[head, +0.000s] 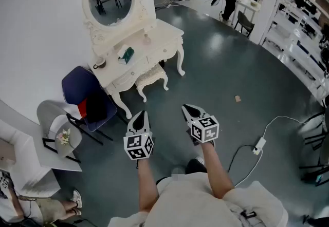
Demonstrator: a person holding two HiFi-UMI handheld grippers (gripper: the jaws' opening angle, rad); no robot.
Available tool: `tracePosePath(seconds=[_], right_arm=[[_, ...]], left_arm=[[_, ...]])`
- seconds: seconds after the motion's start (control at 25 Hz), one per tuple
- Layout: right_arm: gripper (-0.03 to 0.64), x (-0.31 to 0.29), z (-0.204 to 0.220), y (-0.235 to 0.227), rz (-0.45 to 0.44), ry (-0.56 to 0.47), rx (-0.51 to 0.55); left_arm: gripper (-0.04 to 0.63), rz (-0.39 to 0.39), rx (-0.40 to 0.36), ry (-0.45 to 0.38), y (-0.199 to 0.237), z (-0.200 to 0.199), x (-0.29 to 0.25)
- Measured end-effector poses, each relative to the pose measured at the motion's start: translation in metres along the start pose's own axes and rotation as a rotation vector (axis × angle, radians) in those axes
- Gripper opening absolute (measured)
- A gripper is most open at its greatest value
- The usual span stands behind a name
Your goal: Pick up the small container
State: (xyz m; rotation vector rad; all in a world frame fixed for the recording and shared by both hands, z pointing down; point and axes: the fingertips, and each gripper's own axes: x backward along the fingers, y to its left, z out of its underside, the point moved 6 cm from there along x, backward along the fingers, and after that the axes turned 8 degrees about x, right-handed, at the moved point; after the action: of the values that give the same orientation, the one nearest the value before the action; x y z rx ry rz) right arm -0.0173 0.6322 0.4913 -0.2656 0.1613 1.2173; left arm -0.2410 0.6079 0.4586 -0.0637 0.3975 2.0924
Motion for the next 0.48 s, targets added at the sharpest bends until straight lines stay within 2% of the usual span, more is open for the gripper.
tracePosePath(seconds=[0.32, 0.48], right_arm=[[0.014, 0.008, -0.001, -0.006, 0.042, 0.005, 0.019], [0.015, 0.014, -0.002, -0.012, 0.056, -0.007, -0.01]], left_arm=[[0.029, 0.031, 0.004, -0.004, -0.005, 0.001, -0.005], [0.029, 0.039, 0.013, 0.005, -0.007, 0.004, -0.006]])
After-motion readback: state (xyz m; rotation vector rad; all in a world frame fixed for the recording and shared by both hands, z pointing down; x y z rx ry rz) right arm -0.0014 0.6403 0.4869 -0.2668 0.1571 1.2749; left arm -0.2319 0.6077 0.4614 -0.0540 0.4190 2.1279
